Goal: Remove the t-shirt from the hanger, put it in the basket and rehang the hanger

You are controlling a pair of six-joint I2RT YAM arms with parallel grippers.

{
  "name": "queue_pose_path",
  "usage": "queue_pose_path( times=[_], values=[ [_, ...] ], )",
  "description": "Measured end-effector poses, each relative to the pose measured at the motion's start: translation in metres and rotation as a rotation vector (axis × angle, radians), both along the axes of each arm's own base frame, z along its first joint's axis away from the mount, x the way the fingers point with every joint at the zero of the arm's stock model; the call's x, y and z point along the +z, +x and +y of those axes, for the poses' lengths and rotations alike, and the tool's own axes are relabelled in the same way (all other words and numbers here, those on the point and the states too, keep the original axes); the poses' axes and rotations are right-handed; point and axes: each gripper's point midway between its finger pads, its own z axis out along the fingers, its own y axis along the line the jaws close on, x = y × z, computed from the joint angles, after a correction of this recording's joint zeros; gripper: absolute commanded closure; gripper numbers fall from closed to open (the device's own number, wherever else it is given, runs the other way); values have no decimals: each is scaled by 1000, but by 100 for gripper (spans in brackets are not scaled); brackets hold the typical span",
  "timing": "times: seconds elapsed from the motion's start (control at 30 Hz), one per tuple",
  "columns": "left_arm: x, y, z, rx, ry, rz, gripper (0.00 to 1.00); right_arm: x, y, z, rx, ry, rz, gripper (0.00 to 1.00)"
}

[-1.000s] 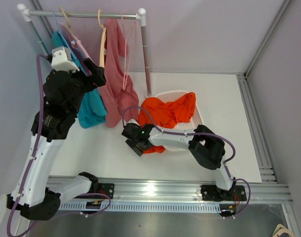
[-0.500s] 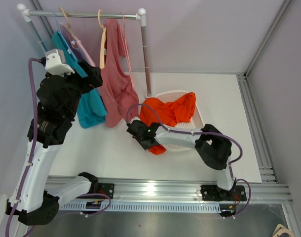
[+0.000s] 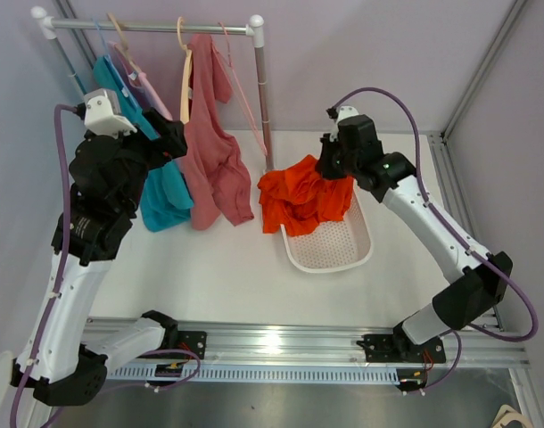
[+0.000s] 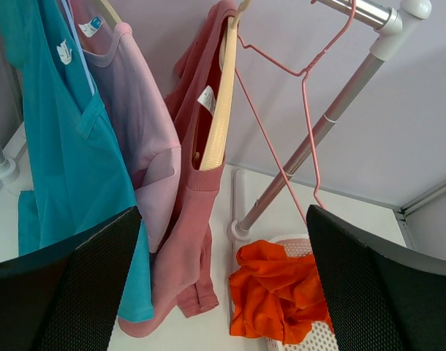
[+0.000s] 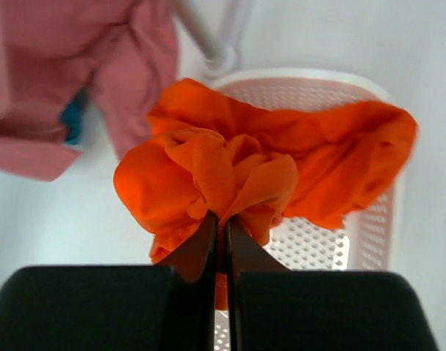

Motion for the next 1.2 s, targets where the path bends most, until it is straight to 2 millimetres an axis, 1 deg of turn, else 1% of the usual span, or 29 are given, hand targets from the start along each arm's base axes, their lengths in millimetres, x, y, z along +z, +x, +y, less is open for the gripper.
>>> queue_pose_path(
  times=[0.03,0.1,0.13,0.17,0.2,0.3,0.33,0.37,0.43,0.5,0.53,0.57,0.6,0.63,0.67,0.73,0.83,0.9,0.97,1.0,1.07,1.1,1.2],
  values=[
    [0,0,0,-1,0,1,0,-8,8,-12,-39,-11,18,100],
    [-1,1,-1,-2,1,2,1,-27,17,-29,-103,-42,60,100],
    [-1,1,-1,-2,2,3,1,-37,19,-35,-124,-58,81,94],
    [-1,1,-1,-2,2,3,1,-47,19,-39,-134,-70,101,79],
    [-1,1,-1,-2,2,3,1,-56,18,-42,-140,-80,128,52],
    [-1,2,-1,1,2,3,1,-81,14,-41,-138,-143,188,29],
    [-1,2,-1,1,2,2,1,-88,13,-38,-139,-184,190,14],
    [-1,3,-1,2,3,3,1,-95,10,-31,-130,-217,190,10],
    [-1,6,-1,10,17,6,0,-102,-4,-13,-84,-277,172,7],
    [4,16,0,28,39,6,0,-99,-19,7,-42,-325,130,7],
    [9,22,1,37,43,2,0,-96,-26,17,-17,-336,111,6],
    [19,30,2,47,46,-10,1,-93,-32,26,2,-338,95,6],
    [25,41,1,52,49,-16,0,-89,-35,30,9,-335,84,6],
    [32,47,3,62,51,-23,1,-85,-34,31,7,-326,71,6],
    [43,61,3,73,59,-33,0,-80,-32,28,-3,-314,62,6],
    [58,86,0,77,78,-52,0,-68,-26,21,-29,-286,39,6],
    [76,119,-7,66,109,-76,0,-46,-21,9,-64,-235,-4,6],
    [83,139,-11,61,123,-91,1,-33,-23,2,-75,-210,-27,5],
    [79,155,-13,58,137,-87,4,-21,-28,-2,-78,-185,-52,5],
    [74,161,-13,59,142,-78,5,-16,-31,-5,-79,-174,-61,3],
    [63,172,-12,57,151,-54,7,-8,-36,-12,-82,-156,-74,3],
    [57,178,-10,57,158,-43,11,-4,-38,-15,-82,-145,-80,3],
    [44,191,-6,68,168,-15,17,9,-39,-28,-103,-118,-100,2]
  ],
)
